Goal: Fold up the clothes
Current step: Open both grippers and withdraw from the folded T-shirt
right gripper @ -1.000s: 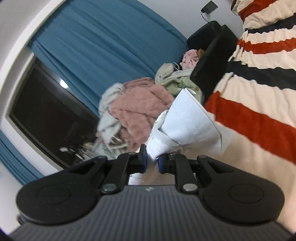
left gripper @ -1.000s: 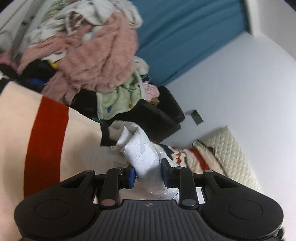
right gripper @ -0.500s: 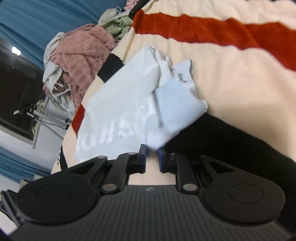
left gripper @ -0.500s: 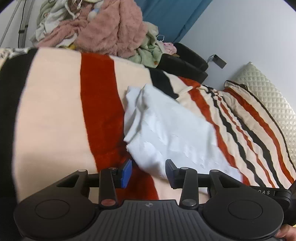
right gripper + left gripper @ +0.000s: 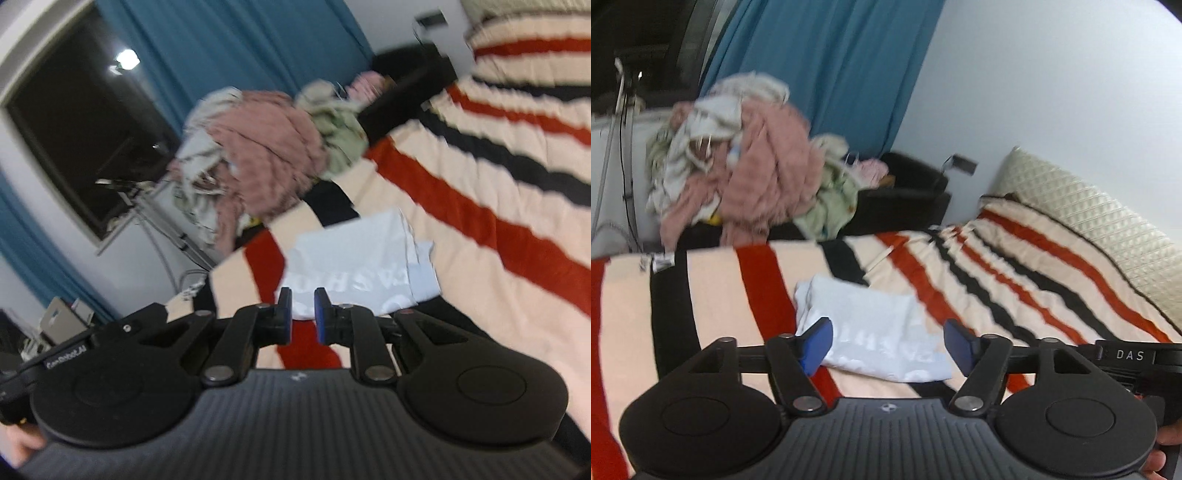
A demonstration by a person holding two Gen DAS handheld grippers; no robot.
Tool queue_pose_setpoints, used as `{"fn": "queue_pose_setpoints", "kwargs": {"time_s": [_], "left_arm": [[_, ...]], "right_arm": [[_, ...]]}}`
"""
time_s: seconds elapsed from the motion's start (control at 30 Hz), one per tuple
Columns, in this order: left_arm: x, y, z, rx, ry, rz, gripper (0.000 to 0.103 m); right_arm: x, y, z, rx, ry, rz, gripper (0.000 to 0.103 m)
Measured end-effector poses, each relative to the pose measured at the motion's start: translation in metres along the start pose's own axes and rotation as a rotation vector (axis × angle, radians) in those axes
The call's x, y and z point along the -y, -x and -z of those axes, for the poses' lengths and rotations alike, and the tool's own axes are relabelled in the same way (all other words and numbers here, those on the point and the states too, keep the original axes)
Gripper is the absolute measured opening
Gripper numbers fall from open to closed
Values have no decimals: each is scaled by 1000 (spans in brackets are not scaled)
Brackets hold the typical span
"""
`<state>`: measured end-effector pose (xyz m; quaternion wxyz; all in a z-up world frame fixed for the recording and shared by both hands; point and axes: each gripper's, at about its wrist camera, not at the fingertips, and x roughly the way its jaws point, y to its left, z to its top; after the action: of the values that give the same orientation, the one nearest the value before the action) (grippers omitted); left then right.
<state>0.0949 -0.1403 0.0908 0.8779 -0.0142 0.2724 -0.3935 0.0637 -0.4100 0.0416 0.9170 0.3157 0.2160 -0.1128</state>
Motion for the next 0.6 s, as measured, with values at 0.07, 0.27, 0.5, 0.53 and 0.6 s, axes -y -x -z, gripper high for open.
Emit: {"fn": "queue_pose_setpoints", "kwargs": {"time_s": [0.07, 0.27, 0.5, 0.53, 0.6], "left_arm": [[22, 36, -1, 36, -28, 0, 82], [63, 126, 23, 122, -97, -8, 92], [77, 188, 77, 223, -138, -67, 103], [78, 193, 84, 234, -145, -81, 103], [79, 204, 98, 256, -157, -108, 103]], "right_arm": [[-13, 30, 3, 24, 38, -20, 17], [-37, 104, 26, 109, 147, -47, 76], [-42, 138, 77, 232, 285, -13, 86], [-41, 139, 84, 243, 291, -11, 86], [-39, 138, 99, 263, 306, -2, 86]]}}
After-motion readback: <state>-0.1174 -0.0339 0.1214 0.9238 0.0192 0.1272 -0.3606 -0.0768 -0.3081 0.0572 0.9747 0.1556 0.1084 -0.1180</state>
